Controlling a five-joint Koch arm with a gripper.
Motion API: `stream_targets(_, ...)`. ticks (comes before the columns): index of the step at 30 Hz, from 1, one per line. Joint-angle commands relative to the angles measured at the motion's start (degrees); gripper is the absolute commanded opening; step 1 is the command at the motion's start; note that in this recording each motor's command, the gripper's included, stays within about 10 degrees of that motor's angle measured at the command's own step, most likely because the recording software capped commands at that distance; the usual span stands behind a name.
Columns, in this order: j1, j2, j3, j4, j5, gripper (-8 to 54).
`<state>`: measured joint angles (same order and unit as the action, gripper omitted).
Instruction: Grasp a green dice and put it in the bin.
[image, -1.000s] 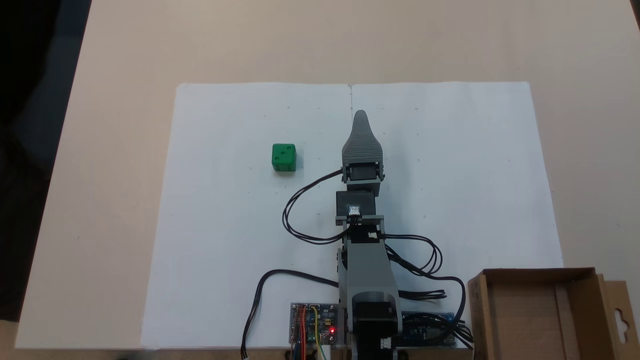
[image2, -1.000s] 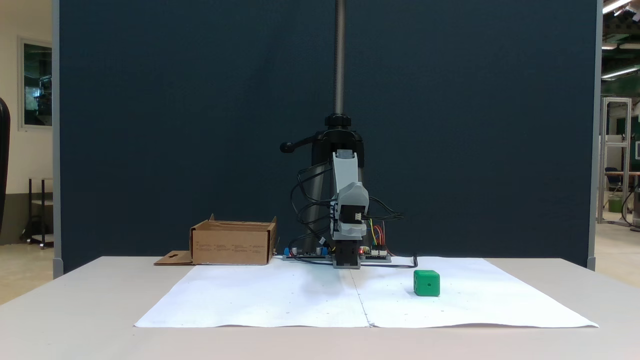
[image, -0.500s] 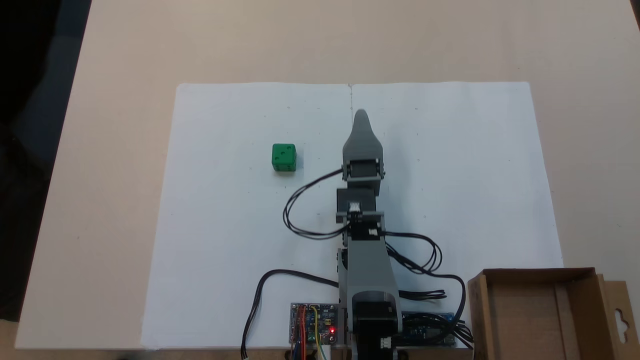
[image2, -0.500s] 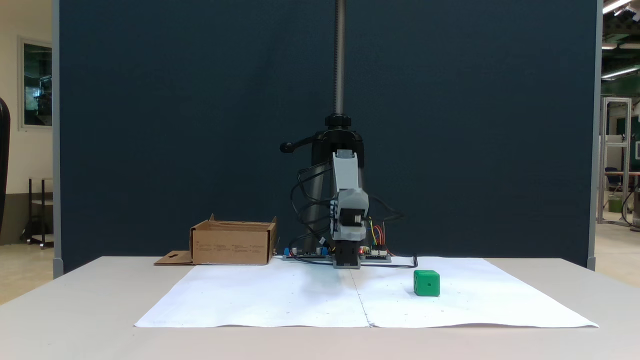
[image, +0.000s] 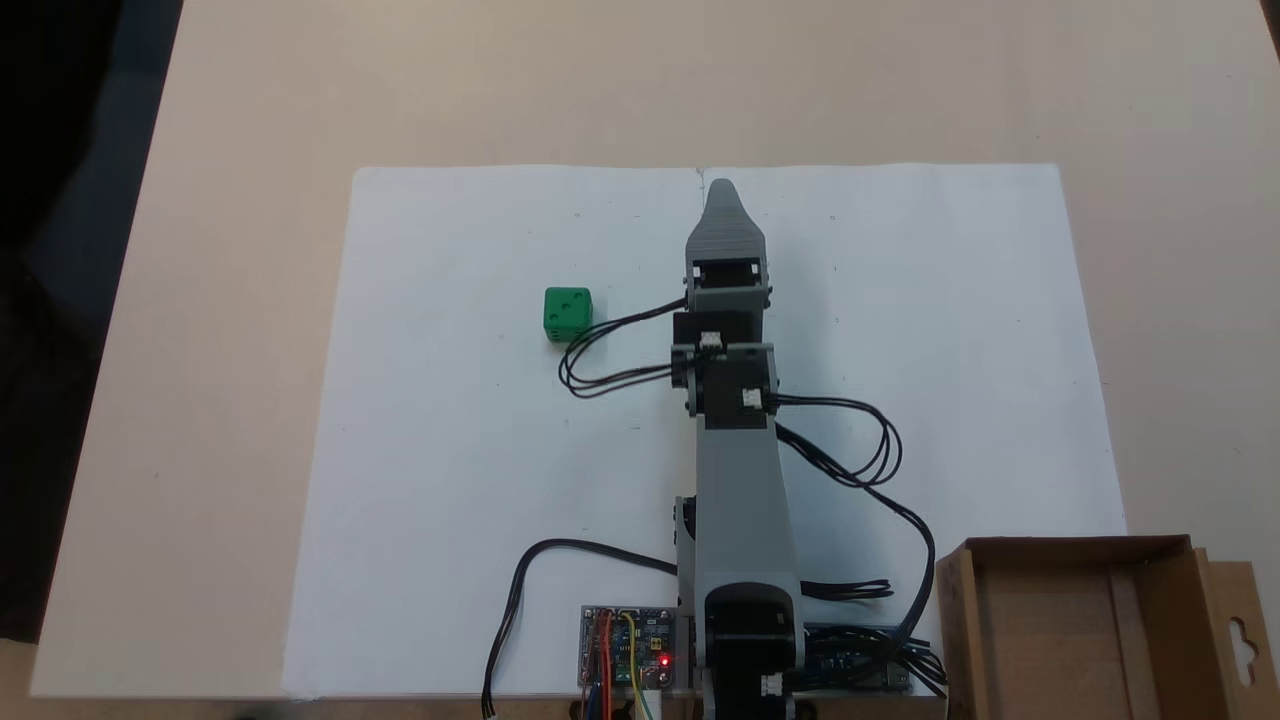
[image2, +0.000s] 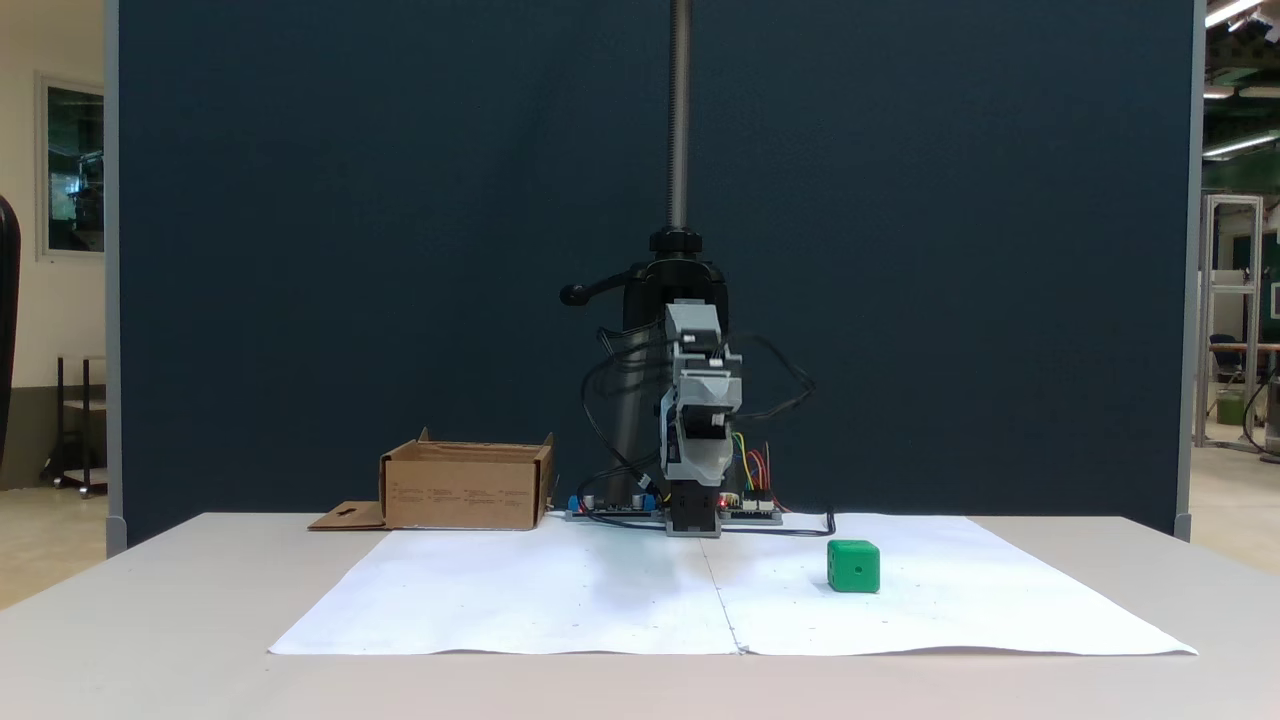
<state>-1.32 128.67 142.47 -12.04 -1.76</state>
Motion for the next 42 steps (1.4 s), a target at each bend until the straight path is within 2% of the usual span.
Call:
stream_targets(1,-0.97,7.12,-5.1,9.21,1.14,44.0)
stream_targets(5,-1.85,7.03,-10.28,22.83,1.76,43.9)
stream_targets(16,-7.91,5.36,-27.42,56.85,12.39,43.9)
stream_targets(21,-11.69,-0.53,-34.01,69.96,18.02,43.9)
stream_targets(32,-21.88,-26.72,-48.69,69.08,28.56,43.9)
stream_targets(42,-30.23,-33.4,-53.44,66.36,34.8,42.9)
